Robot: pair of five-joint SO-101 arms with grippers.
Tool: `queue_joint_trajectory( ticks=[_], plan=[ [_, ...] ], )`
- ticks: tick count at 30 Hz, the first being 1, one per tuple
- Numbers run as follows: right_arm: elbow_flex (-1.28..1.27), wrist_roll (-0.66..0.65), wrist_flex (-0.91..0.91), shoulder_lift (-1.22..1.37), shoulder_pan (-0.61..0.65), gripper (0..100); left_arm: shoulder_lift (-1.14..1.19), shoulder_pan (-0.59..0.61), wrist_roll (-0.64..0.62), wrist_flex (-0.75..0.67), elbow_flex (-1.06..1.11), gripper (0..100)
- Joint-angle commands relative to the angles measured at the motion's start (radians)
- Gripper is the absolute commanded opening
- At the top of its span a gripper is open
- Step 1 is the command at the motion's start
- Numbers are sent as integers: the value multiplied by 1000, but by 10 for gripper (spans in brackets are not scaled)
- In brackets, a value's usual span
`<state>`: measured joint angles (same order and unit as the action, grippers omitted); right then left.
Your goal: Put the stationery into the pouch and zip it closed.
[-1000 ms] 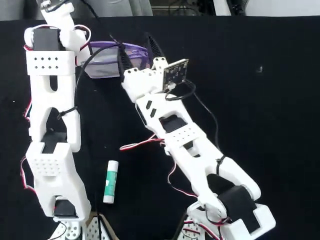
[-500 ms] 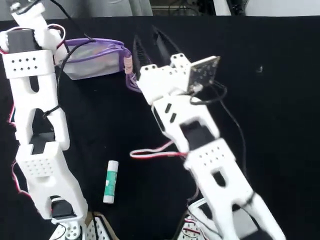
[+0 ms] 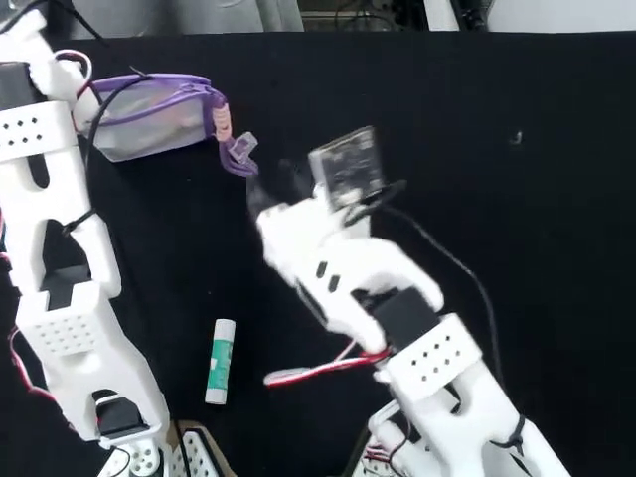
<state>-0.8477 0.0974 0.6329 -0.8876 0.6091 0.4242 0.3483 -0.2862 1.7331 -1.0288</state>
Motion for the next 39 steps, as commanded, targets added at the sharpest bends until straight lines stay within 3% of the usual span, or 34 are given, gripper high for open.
queue_joint_trajectory(
  ticks=[1,9,15,24,32,39],
  plan=[
    [70,-74,147,-30,100,145,-15,38,-8,-28,-15,29],
    [74,-29,222,90,184,148,-15,96,-9,-43,-22,29],
    [159,-29,334,329,315,277,-15,147,-11,-84,-16,29],
    [242,-29,365,572,437,283,-15,186,-12,-94,-24,29],
    [344,72,374,794,457,283,-15,189,-12,-97,-22,29],
    [438,77,405,967,457,283,-15,189,-12,-97,-19,29]
  ],
)
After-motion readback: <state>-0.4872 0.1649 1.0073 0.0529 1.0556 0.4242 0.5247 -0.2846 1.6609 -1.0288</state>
